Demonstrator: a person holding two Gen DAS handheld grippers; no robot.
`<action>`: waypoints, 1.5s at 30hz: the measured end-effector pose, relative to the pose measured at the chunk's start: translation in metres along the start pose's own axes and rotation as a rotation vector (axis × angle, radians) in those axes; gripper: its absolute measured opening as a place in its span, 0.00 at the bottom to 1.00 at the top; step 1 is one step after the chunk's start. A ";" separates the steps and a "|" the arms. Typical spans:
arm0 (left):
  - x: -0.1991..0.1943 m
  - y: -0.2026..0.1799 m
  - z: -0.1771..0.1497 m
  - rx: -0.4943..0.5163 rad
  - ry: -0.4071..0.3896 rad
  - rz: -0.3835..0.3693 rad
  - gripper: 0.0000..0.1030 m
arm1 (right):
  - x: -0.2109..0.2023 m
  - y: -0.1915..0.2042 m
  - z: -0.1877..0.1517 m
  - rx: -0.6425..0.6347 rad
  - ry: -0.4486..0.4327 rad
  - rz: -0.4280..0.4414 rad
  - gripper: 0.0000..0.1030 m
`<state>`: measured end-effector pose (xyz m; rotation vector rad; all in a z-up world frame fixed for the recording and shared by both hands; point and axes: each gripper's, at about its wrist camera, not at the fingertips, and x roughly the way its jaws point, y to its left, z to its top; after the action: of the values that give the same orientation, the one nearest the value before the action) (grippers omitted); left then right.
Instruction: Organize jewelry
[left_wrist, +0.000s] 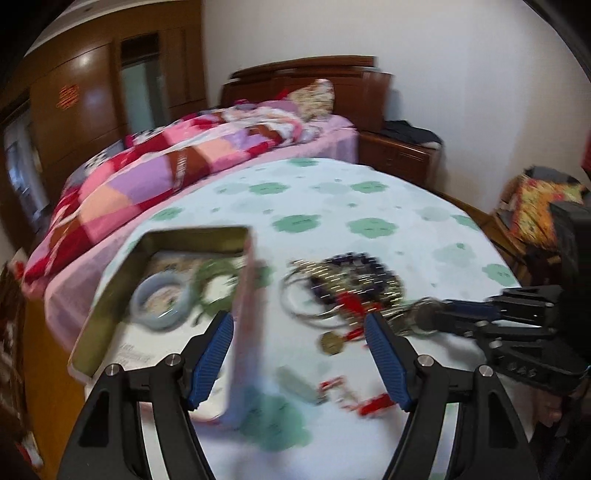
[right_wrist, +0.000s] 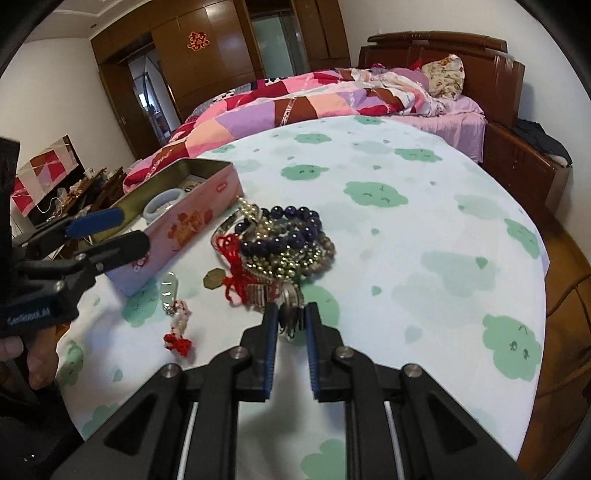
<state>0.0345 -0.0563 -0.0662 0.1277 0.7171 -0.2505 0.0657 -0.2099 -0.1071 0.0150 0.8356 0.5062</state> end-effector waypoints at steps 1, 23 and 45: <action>0.004 -0.006 0.003 0.019 0.002 -0.016 0.71 | 0.000 0.000 -0.002 0.001 0.001 0.000 0.16; -0.015 0.007 0.017 -0.046 -0.025 -0.144 0.03 | -0.012 0.000 0.002 0.004 -0.040 0.011 0.16; -0.032 0.052 0.028 -0.116 -0.065 -0.063 0.03 | -0.031 0.031 0.024 -0.095 -0.101 0.006 0.13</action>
<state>0.0430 -0.0059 -0.0228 -0.0137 0.6702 -0.2715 0.0523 -0.1918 -0.0630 -0.0442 0.7124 0.5458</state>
